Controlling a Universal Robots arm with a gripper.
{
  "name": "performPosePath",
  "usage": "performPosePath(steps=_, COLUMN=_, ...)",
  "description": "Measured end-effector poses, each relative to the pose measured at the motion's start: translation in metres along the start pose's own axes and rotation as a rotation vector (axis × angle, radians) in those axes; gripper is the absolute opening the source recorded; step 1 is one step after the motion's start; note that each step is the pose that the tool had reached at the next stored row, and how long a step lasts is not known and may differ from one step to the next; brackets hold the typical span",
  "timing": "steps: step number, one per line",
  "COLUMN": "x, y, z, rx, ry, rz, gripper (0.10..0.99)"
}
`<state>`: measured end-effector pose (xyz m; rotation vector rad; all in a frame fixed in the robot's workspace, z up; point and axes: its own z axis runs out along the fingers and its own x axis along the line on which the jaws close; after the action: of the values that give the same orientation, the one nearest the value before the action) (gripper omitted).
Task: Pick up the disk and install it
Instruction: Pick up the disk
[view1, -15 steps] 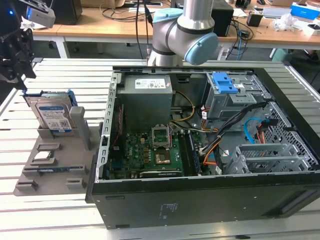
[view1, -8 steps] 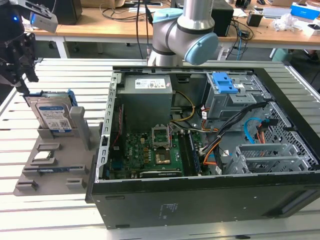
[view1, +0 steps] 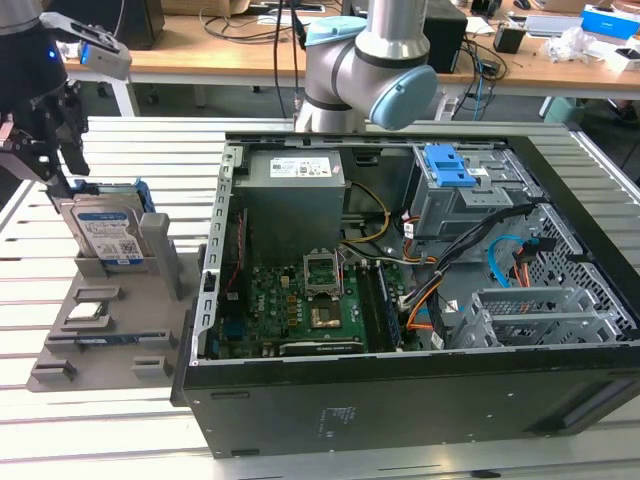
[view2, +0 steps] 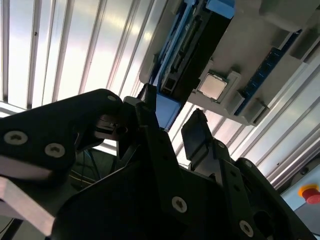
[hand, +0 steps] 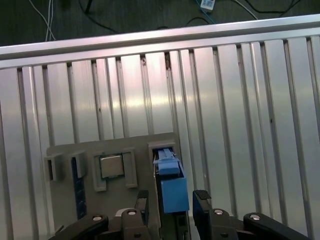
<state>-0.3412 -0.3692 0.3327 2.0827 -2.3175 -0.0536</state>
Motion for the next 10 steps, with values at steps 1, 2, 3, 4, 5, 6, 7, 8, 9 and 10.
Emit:
performPosePath(steps=1, x=-0.0009, y=-0.0014, z=0.0022, rx=0.000, ry=0.0005, rz=-0.006, gripper=0.482)
performPosePath(steps=2, x=-0.0016, y=-0.0022, z=0.0038, rx=0.000, ry=0.0009, rz=-0.010, gripper=0.482)
performPosePath(steps=3, x=-0.0020, y=-0.0028, z=0.0050, rx=0.000, ry=0.0012, rz=-0.013, gripper=0.482)
performPosePath(steps=4, x=-0.0028, y=-0.0036, z=0.0072, rx=0.000, ry=0.0018, rz=-0.018, gripper=0.482)
performPosePath(steps=5, x=-0.0033, y=-0.0043, z=0.0092, rx=0.000, ry=0.0025, rz=-0.021, gripper=0.482)
performPosePath(steps=6, x=-0.0035, y=-0.0047, z=0.0104, rx=0.000, ry=0.0030, rz=-0.023, gripper=0.482)
performPosePath(steps=7, x=-0.0038, y=-0.0053, z=0.0126, rx=0.000, ry=0.0036, rz=-0.027, gripper=0.482)
performPosePath(steps=8, x=-0.0040, y=-0.0067, z=0.0142, rx=0.000, ry=0.0042, rz=-0.029, gripper=0.482)
performPosePath(steps=9, x=-0.0042, y=-0.0080, z=0.0162, rx=0.000, ry=0.0048, rz=-0.030, gripper=0.482)
performPosePath(steps=10, x=-0.0042, y=-0.0084, z=0.0180, rx=0.000, ry=0.0050, rz=-0.030, gripper=0.482)
